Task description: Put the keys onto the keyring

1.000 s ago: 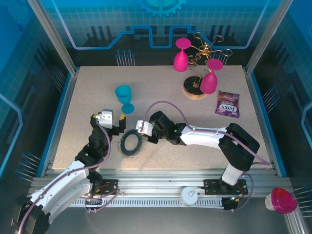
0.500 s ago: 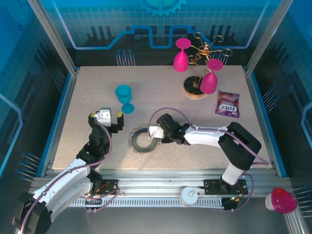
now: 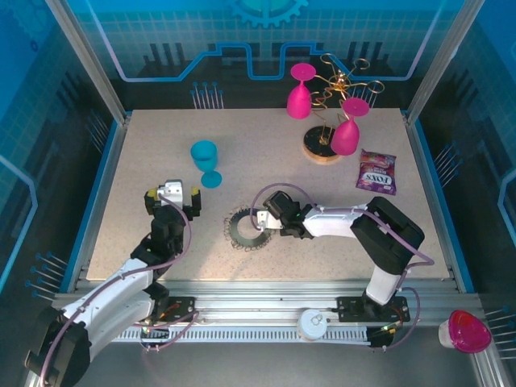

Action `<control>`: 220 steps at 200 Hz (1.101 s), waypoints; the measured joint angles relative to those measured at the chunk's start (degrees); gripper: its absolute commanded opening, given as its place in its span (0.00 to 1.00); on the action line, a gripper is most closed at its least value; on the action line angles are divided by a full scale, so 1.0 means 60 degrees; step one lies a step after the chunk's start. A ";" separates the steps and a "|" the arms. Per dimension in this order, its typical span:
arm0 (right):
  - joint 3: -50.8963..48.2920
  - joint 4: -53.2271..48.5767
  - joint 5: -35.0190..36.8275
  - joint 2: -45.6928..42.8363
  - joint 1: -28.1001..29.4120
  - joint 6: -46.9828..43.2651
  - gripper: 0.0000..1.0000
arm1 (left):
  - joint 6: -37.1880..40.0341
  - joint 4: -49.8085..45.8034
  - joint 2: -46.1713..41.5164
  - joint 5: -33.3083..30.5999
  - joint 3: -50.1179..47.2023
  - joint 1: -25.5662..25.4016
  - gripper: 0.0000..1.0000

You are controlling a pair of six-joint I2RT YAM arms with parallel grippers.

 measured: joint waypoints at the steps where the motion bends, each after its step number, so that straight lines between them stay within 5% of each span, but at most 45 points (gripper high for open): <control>1: 0.0000 0.0011 0.0004 -0.0004 -0.0004 -0.0022 0.35 | 0.0000 0.0004 0.0004 0.0000 -0.0004 0.0007 0.99; 50: -0.0200 -0.0776 0.0382 -0.0670 -0.1024 0.0299 0.44 | 0.0415 0.0372 0.0266 -0.0025 -0.0011 0.0280 0.99; 94: -0.0761 -0.0940 -0.0754 -0.3483 -0.2557 0.2200 0.57 | 0.0594 0.0907 0.1311 0.0412 -0.0022 0.0743 0.99; 142: -0.3184 0.2816 -0.3391 -0.5668 -0.5869 0.5282 0.68 | 0.0466 0.2681 0.3089 0.1869 -0.0208 0.2007 0.99; 220: -0.5832 0.9963 -0.5759 -0.2280 -0.6903 0.6889 0.74 | 0.0193 0.7344 0.7490 0.4098 -0.0430 0.2867 0.99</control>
